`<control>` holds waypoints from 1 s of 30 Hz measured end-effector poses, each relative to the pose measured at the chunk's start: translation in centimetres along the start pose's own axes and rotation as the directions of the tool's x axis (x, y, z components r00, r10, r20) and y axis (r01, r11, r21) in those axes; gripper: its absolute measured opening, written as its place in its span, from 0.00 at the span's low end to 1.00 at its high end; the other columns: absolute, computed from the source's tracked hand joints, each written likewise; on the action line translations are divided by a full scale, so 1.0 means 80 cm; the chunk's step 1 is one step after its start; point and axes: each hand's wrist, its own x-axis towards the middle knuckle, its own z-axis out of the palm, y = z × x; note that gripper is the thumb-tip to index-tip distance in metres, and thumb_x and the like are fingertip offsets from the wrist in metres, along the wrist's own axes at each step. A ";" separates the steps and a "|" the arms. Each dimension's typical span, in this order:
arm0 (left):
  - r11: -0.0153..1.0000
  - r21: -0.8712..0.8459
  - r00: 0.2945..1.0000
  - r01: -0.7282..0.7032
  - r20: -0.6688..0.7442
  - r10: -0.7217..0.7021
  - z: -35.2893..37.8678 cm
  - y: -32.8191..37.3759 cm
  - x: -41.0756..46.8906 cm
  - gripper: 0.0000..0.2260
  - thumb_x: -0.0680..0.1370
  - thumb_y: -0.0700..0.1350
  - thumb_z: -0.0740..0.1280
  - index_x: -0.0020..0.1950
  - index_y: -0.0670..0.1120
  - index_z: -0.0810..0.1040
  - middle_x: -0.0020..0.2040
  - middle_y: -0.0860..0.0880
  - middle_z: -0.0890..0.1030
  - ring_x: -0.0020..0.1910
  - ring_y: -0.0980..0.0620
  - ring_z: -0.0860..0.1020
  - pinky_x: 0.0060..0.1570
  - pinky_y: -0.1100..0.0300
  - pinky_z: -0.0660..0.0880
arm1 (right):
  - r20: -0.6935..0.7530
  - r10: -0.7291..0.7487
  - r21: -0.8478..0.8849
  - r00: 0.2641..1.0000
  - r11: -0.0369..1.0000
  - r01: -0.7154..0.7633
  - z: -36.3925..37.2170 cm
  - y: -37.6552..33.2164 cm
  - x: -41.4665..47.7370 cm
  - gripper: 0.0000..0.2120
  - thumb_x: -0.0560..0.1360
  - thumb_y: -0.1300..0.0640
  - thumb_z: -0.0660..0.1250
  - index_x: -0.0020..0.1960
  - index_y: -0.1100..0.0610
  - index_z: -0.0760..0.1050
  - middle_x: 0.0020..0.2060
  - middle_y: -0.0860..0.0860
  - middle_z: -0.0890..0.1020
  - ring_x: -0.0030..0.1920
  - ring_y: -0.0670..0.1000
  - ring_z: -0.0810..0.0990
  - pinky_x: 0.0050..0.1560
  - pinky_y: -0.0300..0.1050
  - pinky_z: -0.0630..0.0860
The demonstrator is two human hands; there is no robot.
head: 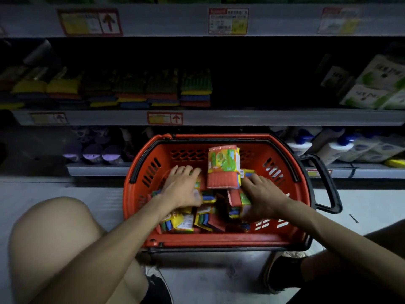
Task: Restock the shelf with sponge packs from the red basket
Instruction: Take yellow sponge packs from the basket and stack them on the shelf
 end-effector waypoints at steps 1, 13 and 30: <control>0.993 -0.118 1.000 0.023 0.000 -0.023 -0.006 0.001 -0.003 0.47 0.67 0.65 0.73 0.80 0.48 0.60 0.74 0.47 0.70 0.73 0.44 0.69 0.76 0.48 0.60 | 0.010 0.023 0.114 1.000 0.993 -0.024 -0.013 -0.004 -0.005 0.52 0.56 0.27 0.69 0.71 0.54 0.64 0.58 0.57 0.74 0.57 0.62 0.78 0.60 0.53 0.75; 0.162 -0.975 0.988 0.155 0.153 -0.025 -0.065 0.005 -0.064 0.27 0.68 0.63 0.74 0.61 0.47 0.82 0.56 0.45 0.86 0.54 0.48 0.84 0.59 0.51 0.78 | 0.104 0.029 0.922 0.994 0.372 -0.107 -0.123 -0.028 -0.072 0.33 0.69 0.42 0.78 0.69 0.44 0.67 0.58 0.50 0.84 0.54 0.45 0.85 0.60 0.45 0.81; 0.081 -0.975 0.978 0.206 0.204 -0.039 -0.110 -0.006 -0.080 0.35 0.59 0.50 0.79 0.65 0.51 0.76 0.58 0.46 0.86 0.56 0.47 0.84 0.55 0.53 0.81 | -0.084 0.223 0.962 0.971 0.274 0.020 -0.138 -0.041 -0.078 0.29 0.78 0.52 0.71 0.74 0.44 0.61 0.58 0.48 0.81 0.49 0.44 0.87 0.48 0.43 0.82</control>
